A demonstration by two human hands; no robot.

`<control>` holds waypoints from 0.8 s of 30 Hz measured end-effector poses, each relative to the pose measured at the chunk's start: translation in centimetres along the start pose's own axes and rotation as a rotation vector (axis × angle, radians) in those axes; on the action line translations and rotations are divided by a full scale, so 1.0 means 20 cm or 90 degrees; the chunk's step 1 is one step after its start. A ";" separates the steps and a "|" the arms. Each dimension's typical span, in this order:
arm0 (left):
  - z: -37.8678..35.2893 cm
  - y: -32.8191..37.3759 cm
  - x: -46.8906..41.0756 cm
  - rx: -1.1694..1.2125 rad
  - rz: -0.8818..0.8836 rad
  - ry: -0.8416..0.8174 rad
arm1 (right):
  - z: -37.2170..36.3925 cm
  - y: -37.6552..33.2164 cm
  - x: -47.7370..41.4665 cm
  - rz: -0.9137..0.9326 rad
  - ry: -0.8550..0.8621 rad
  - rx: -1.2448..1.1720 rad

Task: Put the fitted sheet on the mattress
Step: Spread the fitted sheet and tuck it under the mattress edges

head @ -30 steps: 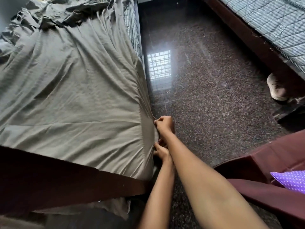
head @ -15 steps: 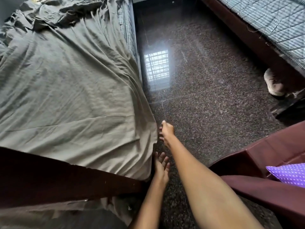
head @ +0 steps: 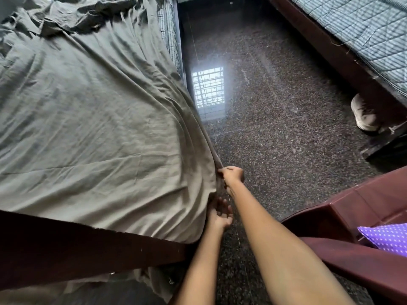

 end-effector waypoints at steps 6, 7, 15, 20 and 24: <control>-0.04 -0.11 -0.11 -0.140 0.044 0.016 | 0.08 0.11 -0.07 -0.088 0.037 -0.125; -0.03 -0.12 -0.13 -0.157 0.047 0.011 | 0.06 0.14 -0.06 -0.097 0.025 -0.131; 0.06 -0.11 -0.19 -0.215 0.017 0.035 | -0.08 0.22 -0.04 -0.045 -0.131 -0.104; -0.06 0.09 0.01 -0.599 -0.303 0.044 | 0.01 0.04 0.09 0.063 -0.111 -0.016; -0.20 0.30 0.28 -0.682 -0.537 0.087 | 0.01 -0.22 0.28 0.165 -0.169 0.051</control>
Point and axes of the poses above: each hand's wrist, its own x-axis away from the middle knuckle, its own z-axis out of the back of the hand, y = z × x, the point moved 10 cm from there along -x, towards the middle knuckle, and after that the axes turned 10 degrees about -x, right-handed, at the moved point
